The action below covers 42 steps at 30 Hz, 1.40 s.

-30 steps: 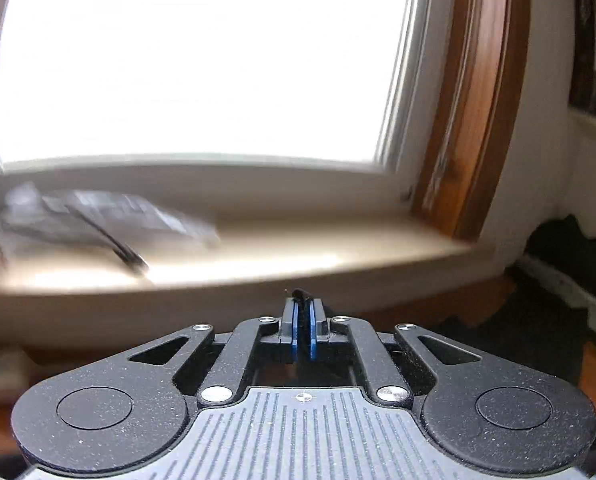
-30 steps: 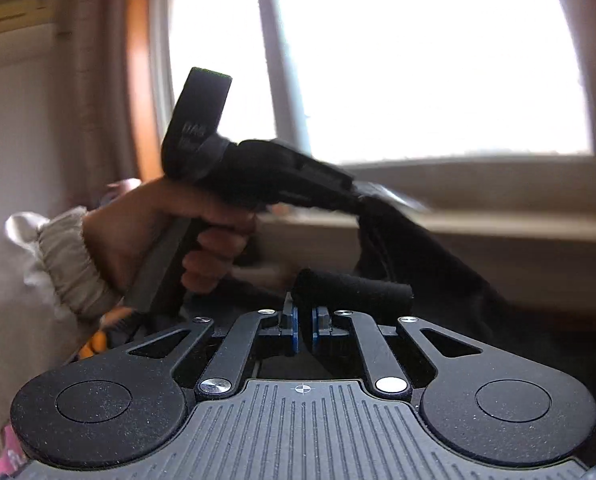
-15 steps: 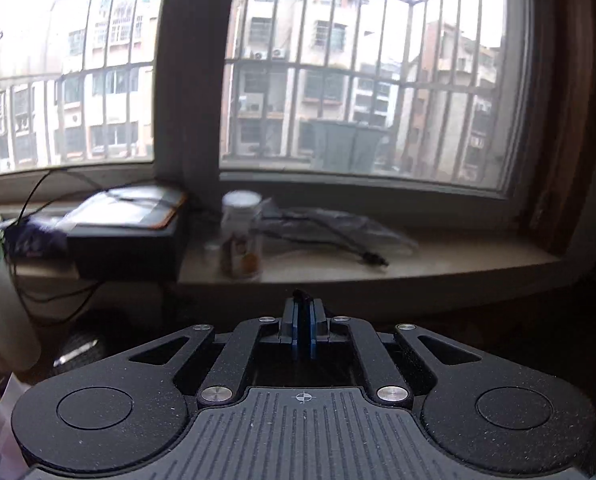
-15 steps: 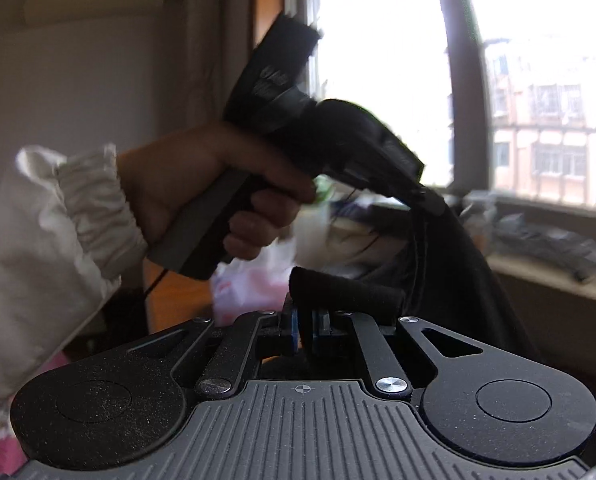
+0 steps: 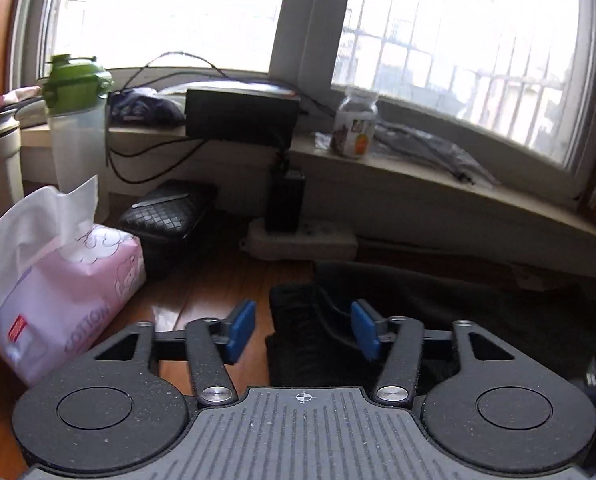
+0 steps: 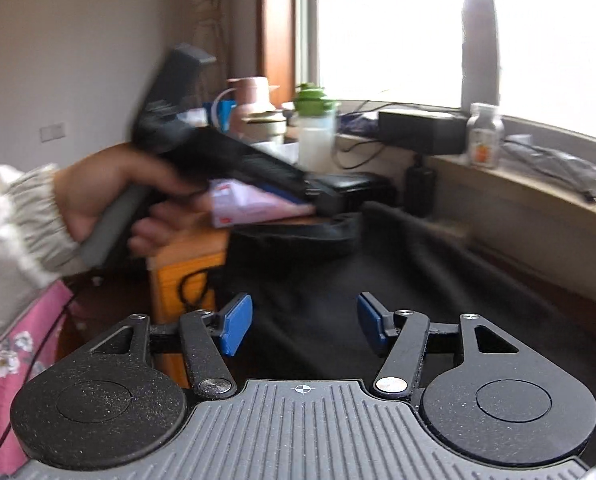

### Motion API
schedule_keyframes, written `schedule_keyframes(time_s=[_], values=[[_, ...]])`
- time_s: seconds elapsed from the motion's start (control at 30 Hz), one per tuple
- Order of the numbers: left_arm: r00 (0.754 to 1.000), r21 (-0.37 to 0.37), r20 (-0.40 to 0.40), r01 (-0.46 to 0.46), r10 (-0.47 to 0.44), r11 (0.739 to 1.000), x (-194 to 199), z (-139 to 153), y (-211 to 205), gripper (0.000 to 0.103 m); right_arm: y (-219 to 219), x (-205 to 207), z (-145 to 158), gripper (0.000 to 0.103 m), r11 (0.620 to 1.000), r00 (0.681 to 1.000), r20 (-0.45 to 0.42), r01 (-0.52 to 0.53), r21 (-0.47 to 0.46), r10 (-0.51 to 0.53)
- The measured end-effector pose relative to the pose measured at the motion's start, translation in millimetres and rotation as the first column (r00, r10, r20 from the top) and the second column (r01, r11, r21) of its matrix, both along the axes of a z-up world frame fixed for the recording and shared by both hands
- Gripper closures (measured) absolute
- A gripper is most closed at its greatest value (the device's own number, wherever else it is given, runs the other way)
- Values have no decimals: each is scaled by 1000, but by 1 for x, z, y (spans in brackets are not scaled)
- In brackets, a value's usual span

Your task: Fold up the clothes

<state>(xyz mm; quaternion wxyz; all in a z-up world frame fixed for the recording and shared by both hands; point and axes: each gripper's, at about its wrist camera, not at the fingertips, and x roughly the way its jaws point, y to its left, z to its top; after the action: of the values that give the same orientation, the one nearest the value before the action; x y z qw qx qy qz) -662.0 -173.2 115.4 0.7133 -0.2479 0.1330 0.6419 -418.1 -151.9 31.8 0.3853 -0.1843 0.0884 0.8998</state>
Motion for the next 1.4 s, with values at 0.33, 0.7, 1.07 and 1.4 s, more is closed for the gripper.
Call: schedule_keyframes(time_s=[0.33,0.7,1.07,1.4], values=[[996,19,-45,79,-78,997,46,-4,-39,30,12,63,-6,42,988,988,18,154,14,-154],[997,-62,-56,-53,50,997,-8,-16,-56,98,-12,145,-3,42,964,965,21,263,31,-263],[994,37,-94,60,-56,998,67,20,-12,40,-41,250,-38,66,915,927,88,374,-149,-364],[902,-17,-155,405,-403,914,271,-20,68,33,-86,303,-37,64,882,896,22,442,-163,-444]])
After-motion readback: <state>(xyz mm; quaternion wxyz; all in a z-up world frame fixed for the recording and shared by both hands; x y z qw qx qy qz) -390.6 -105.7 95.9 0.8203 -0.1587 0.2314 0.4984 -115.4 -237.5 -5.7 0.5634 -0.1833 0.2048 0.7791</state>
